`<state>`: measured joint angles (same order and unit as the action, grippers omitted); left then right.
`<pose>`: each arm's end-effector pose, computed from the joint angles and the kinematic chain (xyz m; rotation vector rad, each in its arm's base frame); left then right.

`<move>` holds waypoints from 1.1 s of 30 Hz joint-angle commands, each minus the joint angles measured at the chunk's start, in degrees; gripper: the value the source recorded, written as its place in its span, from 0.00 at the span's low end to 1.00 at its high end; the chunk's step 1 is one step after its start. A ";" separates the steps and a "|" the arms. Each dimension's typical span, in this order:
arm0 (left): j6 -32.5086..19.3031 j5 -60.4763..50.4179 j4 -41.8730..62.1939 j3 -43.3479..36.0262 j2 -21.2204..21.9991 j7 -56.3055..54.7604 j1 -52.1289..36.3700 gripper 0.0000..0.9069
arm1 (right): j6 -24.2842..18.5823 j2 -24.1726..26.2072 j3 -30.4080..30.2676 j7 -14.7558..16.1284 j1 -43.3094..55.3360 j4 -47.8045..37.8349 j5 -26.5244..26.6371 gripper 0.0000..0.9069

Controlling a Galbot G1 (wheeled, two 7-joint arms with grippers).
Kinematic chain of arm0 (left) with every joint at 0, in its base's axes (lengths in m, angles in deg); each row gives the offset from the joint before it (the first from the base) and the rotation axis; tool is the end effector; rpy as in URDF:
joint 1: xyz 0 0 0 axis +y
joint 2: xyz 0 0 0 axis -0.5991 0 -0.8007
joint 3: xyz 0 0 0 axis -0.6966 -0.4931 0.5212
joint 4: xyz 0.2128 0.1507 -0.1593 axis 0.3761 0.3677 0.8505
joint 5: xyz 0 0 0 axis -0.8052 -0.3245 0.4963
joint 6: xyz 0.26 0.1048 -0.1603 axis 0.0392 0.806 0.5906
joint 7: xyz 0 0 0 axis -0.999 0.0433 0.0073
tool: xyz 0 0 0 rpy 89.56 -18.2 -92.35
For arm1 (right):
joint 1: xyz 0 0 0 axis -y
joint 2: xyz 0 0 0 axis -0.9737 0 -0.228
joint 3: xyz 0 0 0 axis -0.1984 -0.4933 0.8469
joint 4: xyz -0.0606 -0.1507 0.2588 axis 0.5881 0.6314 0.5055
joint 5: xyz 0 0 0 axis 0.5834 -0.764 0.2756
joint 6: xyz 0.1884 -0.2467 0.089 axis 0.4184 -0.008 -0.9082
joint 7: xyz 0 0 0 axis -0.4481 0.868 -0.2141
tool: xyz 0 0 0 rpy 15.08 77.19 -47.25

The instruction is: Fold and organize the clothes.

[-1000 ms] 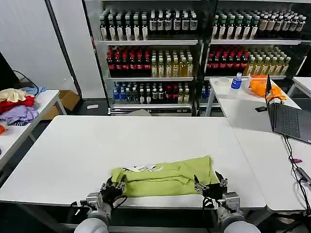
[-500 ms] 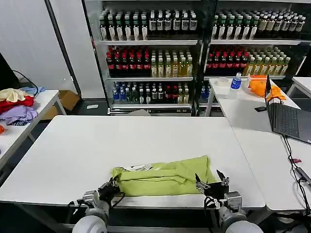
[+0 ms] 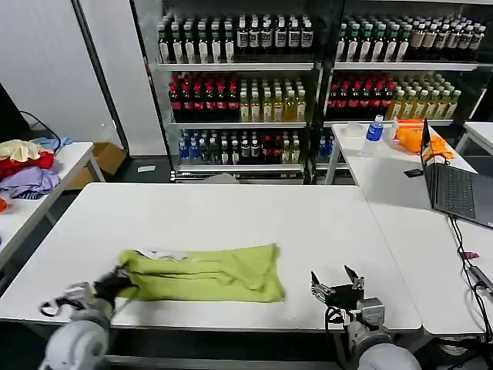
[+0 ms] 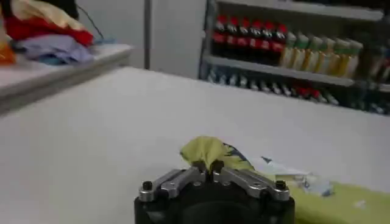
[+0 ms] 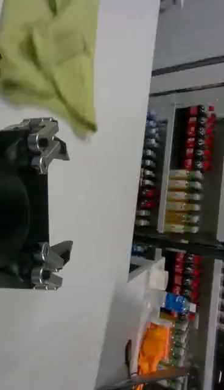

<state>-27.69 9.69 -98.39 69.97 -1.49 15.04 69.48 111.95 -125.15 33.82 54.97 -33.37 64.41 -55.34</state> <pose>0.2470 0.1231 -0.2323 0.2588 -2.7039 0.2023 0.2010 -0.0118 -0.2111 0.1381 -2.7314 0.1453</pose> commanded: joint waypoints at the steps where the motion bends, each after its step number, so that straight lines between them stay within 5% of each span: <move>1: 4.09 23.24 -8.71 4.28 -4.50 1.85 -2.33 0.02 | 0.05 -0.01 -0.38 -0.11 1.81 -1.53 0.30 1.00; 13: 2.08 30.80 -8.70 -14.71 10.03 2.42 -9.41 0.02 | 0.11 -0.62 -1.48 -0.21 4.06 -4.52 0.27 1.00; 28: 0.89 23.87 -0.30 -28.88 17.83 1.47 -14.68 0.03 | -0.01 -1.02 -2.45 -0.11 6.95 -7.33 0.82 1.00; 29: 1.07 23.52 -0.02 -29.13 17.85 1.48 -14.72 0.07 | 0.00 -0.96 -2.44 -0.10 7.03 -7.34 0.91 1.00; 30: 1.33 22.85 0.32 -29.34 17.85 1.55 -14.80 0.60 | -0.02 -0.92 -2.43 -0.10 7.07 -7.35 0.97 1.00; 31: 1.07 21.35 0.85 -29.59 17.87 1.69 -14.94 1.00 | -0.04 -0.87 -2.39 -0.09 7.08 -7.38 1.02 1.00; 33: 0.85 19.89 1.69 -29.53 17.88 2.26 -15.19 1.00 | -0.06 -0.78 -2.33 -0.10 7.07 -7.36 1.09 1.00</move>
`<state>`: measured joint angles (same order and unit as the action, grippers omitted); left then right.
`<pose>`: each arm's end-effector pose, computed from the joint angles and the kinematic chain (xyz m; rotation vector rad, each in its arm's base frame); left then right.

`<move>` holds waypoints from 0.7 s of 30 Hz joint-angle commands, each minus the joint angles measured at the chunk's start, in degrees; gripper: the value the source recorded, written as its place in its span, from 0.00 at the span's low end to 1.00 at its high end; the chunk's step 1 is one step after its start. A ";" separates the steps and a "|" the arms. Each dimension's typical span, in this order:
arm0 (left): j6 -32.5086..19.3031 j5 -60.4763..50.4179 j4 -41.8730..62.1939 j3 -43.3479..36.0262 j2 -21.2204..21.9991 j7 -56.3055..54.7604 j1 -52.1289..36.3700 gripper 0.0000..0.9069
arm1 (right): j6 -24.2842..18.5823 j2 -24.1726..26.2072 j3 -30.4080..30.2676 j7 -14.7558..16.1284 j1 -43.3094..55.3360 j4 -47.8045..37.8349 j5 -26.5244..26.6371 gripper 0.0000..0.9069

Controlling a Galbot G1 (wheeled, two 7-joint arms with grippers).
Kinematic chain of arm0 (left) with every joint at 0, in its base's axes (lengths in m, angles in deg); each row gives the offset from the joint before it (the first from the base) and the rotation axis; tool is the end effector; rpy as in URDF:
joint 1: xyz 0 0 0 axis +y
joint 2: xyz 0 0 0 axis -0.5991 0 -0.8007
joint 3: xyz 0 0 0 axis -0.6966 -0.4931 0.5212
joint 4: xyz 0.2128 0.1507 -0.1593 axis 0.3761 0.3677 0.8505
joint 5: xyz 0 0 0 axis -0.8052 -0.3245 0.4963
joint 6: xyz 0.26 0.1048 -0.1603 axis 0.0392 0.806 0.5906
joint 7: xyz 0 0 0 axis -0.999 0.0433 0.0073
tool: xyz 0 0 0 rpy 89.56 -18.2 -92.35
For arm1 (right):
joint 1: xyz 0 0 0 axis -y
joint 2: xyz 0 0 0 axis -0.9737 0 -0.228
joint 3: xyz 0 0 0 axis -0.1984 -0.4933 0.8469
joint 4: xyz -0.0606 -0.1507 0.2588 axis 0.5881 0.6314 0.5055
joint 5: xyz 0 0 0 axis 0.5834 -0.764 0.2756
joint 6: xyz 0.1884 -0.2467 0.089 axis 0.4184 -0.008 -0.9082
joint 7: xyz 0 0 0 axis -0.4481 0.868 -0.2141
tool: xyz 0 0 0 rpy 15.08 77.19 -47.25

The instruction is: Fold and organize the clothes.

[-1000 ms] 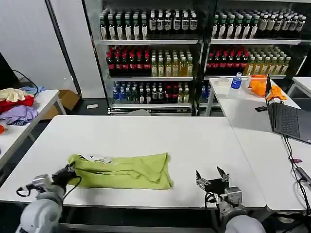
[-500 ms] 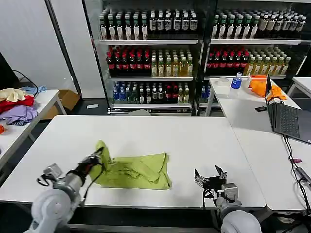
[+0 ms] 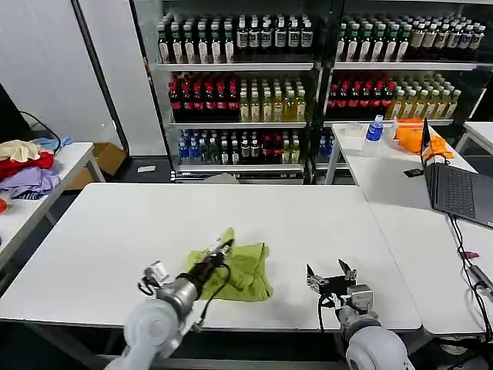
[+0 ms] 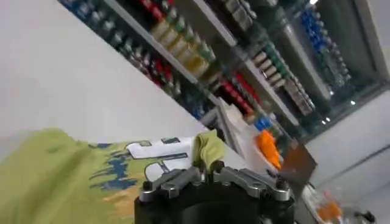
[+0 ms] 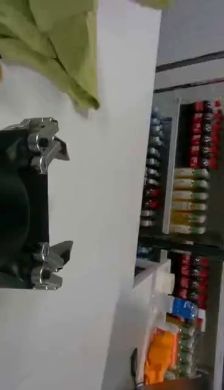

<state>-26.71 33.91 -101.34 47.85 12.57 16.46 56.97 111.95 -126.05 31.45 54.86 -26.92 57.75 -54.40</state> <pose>0.2705 -0.0314 -0.2158 -0.4920 -2.4091 1.0001 0.2316 -0.0094 -0.2256 0.1298 -2.7181 0.1343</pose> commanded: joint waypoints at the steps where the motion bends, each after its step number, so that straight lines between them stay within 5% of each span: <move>1: -0.27 -4.84 4.94 -7.31 3.82 1.06 -2.83 1.00 | -0.08 0.13 0.09 0.03 0.55 -0.65 0.16 1.00; 13: -0.94 -8.84 0.55 -2.45 1.74 1.43 -0.26 1.00 | -0.10 -0.05 -0.01 -0.02 -0.17 0.44 -0.07 1.00; 21: -0.71 -12.18 -2.79 10.41 -8.13 1.37 7.17 1.00 | -0.16 0.07 0.86 0.07 -1.18 1.61 -0.06 1.00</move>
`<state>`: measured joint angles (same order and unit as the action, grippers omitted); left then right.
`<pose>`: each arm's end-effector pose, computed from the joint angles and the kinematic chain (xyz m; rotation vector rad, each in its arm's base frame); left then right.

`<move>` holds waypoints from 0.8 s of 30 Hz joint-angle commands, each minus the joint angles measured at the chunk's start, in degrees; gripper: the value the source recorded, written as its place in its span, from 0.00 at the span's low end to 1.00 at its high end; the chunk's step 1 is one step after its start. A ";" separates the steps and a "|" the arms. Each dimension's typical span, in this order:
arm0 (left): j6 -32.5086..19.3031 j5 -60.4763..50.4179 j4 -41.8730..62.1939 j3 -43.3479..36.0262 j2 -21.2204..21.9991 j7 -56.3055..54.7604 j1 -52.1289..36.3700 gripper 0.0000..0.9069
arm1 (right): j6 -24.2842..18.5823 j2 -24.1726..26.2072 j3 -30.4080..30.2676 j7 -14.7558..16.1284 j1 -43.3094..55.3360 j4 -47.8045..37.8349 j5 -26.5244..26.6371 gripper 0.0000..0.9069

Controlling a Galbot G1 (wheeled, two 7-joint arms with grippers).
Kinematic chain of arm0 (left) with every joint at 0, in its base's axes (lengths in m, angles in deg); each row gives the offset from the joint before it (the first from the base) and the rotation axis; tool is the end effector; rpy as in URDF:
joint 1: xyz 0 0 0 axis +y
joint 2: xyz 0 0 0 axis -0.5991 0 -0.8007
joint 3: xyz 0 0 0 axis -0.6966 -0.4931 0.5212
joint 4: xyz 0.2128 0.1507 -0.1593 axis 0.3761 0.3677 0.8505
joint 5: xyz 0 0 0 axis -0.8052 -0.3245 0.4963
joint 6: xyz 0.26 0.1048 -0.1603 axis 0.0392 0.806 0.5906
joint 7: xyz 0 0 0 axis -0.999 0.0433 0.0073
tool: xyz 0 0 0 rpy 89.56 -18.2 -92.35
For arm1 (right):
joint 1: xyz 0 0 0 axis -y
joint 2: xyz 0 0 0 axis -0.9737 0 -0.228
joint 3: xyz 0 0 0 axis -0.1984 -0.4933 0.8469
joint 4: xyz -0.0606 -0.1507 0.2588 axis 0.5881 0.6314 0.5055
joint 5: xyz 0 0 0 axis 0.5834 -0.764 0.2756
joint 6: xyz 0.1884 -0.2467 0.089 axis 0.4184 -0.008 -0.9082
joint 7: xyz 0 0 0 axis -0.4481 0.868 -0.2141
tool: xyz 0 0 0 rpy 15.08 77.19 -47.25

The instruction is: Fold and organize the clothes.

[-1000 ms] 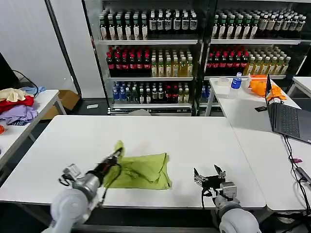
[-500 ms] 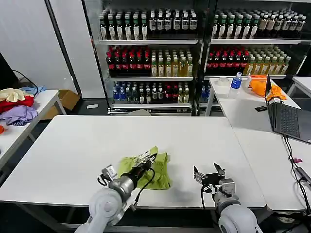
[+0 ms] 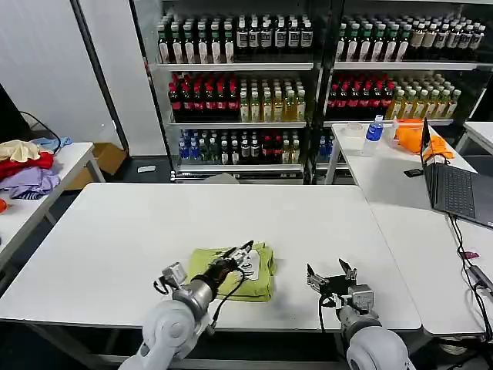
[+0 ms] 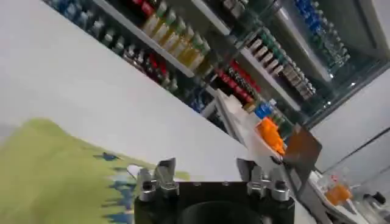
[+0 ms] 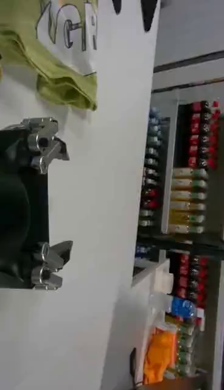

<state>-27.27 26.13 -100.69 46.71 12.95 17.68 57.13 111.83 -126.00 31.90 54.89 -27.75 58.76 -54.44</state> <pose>0.2691 -0.0376 -0.2212 -0.4754 -2.4932 0.8729 0.2276 -0.0100 -0.2229 0.1299 -2.7250 0.1308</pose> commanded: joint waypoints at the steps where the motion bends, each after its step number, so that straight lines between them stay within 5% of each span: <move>1: -0.13 -4.48 -2.73 13.56 -9.59 0.25 7.74 1.00 | -0.05 0.02 0.48 0.03 -0.45 0.80 -0.02 1.00; 8: 1.33 -5.48 2.29 17.02 -13.18 1.69 10.88 1.00 | -0.06 0.15 1.01 0.00 -1.29 1.34 -0.11 1.00; 24: 2.39 -4.36 3.52 9.23 -6.79 6.38 8.39 1.00 | 0.19 -0.55 2.46 -0.23 -4.19 3.72 -0.82 1.00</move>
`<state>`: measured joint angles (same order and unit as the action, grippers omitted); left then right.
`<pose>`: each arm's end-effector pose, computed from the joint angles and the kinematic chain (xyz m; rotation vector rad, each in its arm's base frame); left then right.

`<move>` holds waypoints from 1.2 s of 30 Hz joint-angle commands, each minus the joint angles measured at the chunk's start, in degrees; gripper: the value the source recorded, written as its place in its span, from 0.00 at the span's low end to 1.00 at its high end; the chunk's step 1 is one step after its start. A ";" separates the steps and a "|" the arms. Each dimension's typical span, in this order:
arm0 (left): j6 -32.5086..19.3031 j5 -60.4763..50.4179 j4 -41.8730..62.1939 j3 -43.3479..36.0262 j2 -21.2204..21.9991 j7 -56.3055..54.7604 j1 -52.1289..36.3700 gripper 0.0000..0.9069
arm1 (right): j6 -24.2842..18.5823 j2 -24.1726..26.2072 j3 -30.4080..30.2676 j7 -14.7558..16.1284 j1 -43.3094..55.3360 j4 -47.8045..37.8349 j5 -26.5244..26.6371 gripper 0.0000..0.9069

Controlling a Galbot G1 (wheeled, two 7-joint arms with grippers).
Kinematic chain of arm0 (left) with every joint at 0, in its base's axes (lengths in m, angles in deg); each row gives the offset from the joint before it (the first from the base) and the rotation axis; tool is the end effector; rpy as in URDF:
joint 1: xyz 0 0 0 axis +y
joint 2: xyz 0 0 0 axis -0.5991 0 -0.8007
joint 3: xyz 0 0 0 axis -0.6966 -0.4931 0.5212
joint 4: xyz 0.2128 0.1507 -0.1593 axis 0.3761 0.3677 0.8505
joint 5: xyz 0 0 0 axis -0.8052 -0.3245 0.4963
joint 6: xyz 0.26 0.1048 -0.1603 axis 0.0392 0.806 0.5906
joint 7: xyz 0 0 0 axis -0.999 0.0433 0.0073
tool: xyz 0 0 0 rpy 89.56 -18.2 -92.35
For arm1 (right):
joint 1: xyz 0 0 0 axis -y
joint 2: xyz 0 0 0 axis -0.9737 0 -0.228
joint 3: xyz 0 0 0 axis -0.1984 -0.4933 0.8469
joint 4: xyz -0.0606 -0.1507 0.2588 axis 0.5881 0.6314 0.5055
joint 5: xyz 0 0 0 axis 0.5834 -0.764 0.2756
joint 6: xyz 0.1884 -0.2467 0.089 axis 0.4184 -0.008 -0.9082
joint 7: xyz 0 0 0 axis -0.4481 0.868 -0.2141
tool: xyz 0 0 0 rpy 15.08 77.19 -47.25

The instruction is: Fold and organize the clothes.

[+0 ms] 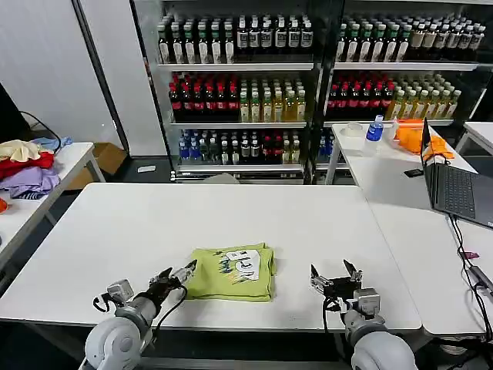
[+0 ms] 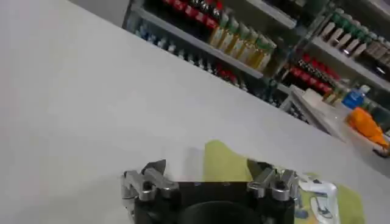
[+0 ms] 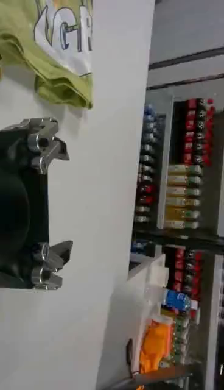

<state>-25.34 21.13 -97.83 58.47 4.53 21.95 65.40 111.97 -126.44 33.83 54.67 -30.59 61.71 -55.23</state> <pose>0.2546 0.0524 -0.2538 -0.2086 -2.5308 0.6117 0.2152 -0.0128 -0.2154 0.1020 -2.7387 0.1283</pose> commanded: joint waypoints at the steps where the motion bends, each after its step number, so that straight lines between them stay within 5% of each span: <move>1: 0.45 0.90 0.82 -2.90 2.02 2.14 -0.07 1.00 | 0.06 -0.12 0.61 -0.02 -1.48 0.90 -0.06 1.00; 15: -1.27 -2.28 7.96 -6.68 3.75 4.30 -5.27 1.00 | 0.07 -0.01 1.74 0.00 -3.12 1.82 -0.32 1.00; 16: -1.39 -2.19 8.00 -6.72 3.77 4.35 -5.37 0.91 | 0.08 -0.01 1.82 0.00 -3.22 1.89 -0.32 1.00; 17: -1.59 -2.00 8.01 -6.71 3.79 4.46 -5.41 0.50 | 0.07 -0.01 1.87 -0.01 -3.31 1.95 -0.33 1.00; 18: -1.88 -1.82 7.98 -6.68 3.73 4.51 -5.39 0.33 | 0.09 -0.01 1.93 -0.01 -3.40 2.11 -0.32 1.00; 21: -2.38 -0.12 7.71 -6.29 3.38 4.74 -5.11 0.03 | 0.16 0.01 2.05 -0.04 -3.52 2.39 -0.30 1.00; 36: -2.20 12.09 4.64 -2.42 3.65 4.04 -4.70 0.02 | 0.39 -0.47 2.33 -0.33 -4.50 3.60 -0.40 1.00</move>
<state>-27.39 25.09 -91.93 54.28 7.86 26.35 61.01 112.34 -126.87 35.93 54.39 -34.66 64.99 -55.62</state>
